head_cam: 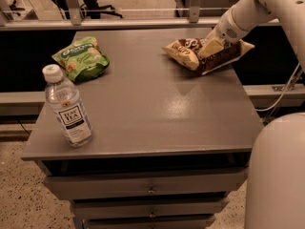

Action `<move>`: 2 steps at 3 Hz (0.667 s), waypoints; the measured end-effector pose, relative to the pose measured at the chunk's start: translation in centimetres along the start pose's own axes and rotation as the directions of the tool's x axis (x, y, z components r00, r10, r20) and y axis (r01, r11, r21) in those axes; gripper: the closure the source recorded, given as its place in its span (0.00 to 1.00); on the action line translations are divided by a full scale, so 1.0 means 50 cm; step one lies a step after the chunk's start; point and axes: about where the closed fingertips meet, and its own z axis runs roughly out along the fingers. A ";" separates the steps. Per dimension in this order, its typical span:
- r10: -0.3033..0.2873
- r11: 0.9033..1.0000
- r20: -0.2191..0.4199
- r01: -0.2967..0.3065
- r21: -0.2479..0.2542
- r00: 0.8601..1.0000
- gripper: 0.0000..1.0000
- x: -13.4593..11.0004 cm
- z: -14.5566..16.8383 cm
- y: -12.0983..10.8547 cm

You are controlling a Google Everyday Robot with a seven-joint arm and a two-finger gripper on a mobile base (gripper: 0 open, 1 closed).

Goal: Pick brown chip bag

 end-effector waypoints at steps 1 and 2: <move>-0.016 0.999 0.034 0.017 -0.027 0.999 0.86 -0.020 -0.030 0.024; -0.057 0.997 0.128 0.062 -0.036 0.990 1.00 -0.072 -0.081 0.062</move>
Offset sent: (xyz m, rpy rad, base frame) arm -0.0859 0.0713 0.0991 0.2088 -0.1649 0.2338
